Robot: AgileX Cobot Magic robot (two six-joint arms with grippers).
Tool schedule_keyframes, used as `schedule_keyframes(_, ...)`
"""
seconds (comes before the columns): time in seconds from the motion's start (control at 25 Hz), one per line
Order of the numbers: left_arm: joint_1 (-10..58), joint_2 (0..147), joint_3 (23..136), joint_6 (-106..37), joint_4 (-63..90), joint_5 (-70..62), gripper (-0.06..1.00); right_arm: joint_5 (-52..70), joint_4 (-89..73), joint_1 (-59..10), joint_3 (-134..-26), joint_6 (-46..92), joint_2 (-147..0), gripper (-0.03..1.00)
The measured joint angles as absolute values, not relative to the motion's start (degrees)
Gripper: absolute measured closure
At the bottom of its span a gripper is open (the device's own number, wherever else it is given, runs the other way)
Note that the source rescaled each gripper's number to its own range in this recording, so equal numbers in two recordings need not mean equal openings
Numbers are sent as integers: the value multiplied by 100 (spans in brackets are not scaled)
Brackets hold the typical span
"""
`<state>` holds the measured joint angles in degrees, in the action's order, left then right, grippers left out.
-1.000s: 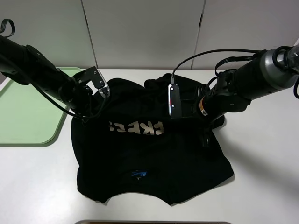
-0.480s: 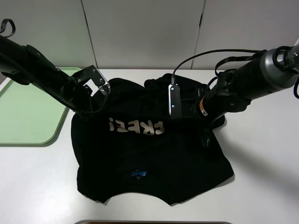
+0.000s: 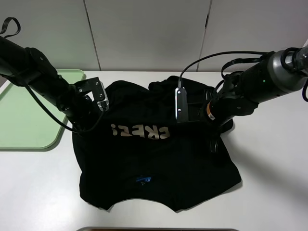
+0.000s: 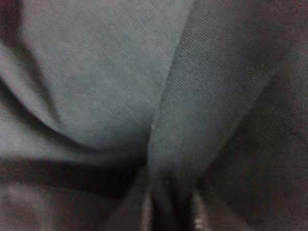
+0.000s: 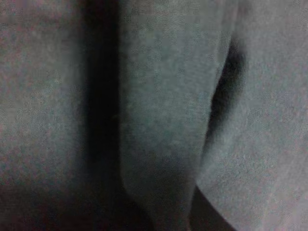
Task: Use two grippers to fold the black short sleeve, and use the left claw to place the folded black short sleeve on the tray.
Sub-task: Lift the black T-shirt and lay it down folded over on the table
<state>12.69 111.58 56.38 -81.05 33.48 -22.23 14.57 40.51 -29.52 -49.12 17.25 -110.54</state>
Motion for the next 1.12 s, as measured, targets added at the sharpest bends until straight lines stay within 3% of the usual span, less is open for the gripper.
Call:
schedule_keyframes(0.28, 1269, 11158, 5648, -6989, 3331, -2472, 94, 1684, 4226, -2952, -4912, 944, -11054, 96)
schedule_keyframes(0.64, 1318, 10629, 5648, -6437, 3419, -3082, 94, 2289, 5004, -2952, -4912, -1026, -10304, 96)
schedule_keyframes(0.84, 1735, 9222, 5648, -6383, 3320, -3109, 94, 2523, 5048, -2952, -4907, -1131, -9616, 96)
schedule_keyframes(1.12, 2227, 7035, 5648, -6227, 3252, -2846, 94, 2749, 5328, -2952, -4907, -1136, -7551, 96)
